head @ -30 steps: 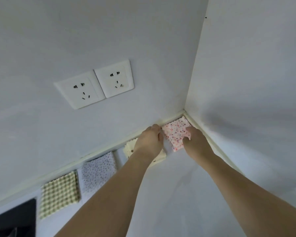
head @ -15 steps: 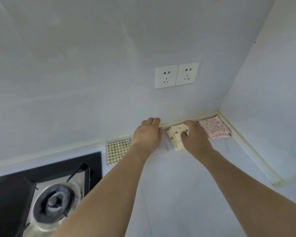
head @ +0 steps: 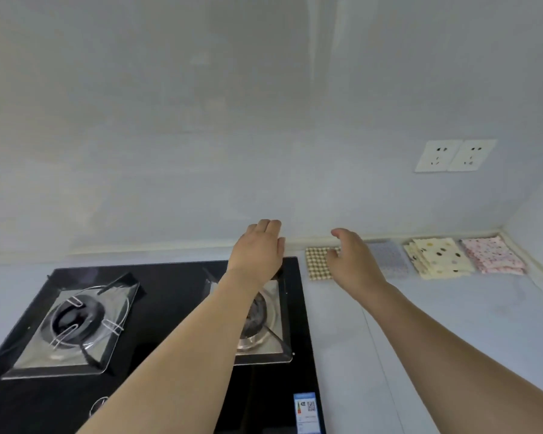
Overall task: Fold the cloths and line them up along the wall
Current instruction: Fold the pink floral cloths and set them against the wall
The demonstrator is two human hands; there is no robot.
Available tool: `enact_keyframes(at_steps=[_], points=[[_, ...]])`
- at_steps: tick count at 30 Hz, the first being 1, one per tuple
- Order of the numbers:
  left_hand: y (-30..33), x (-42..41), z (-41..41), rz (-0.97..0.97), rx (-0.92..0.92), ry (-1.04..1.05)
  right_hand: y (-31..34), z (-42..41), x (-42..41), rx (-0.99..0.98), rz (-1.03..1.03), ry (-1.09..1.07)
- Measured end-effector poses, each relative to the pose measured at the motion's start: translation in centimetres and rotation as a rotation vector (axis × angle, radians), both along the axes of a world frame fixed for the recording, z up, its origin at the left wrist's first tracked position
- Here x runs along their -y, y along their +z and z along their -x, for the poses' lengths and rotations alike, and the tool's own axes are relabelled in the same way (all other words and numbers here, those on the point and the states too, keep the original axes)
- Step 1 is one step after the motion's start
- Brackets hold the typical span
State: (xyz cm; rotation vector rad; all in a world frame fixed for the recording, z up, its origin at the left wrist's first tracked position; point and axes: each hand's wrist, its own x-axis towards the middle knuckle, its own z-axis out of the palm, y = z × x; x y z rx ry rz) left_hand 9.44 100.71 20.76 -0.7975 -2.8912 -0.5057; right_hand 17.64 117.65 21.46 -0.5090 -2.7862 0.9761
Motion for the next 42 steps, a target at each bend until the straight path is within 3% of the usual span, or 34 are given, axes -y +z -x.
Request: enact_keyframes(at_steps=[10,17,26,35,42], points=[[1.1,17.3,0.0,0.023,-0.044,0.133,1.5,2.5,15.4,-0.018,-0.002,0.150],[-0.1,33.4,2.6,0.061,0.006,0.159,0.9,5.9,31.7,0.007,0.019,0.223],[0.0,46.9,3.6,-0.021,0.039,0.321,0.5,9.4,44.8,0.032,0.003,0.325],[-3.0,64.5,3.9,-0.046,0.104,0.471,-0.6,12.0,62.1,0.059,0.030,0.488],[-6.9,80.6,4.9,-0.044,0.244,0.534,-5.2,13.9,77.6,0.113,0.024,0.573]])
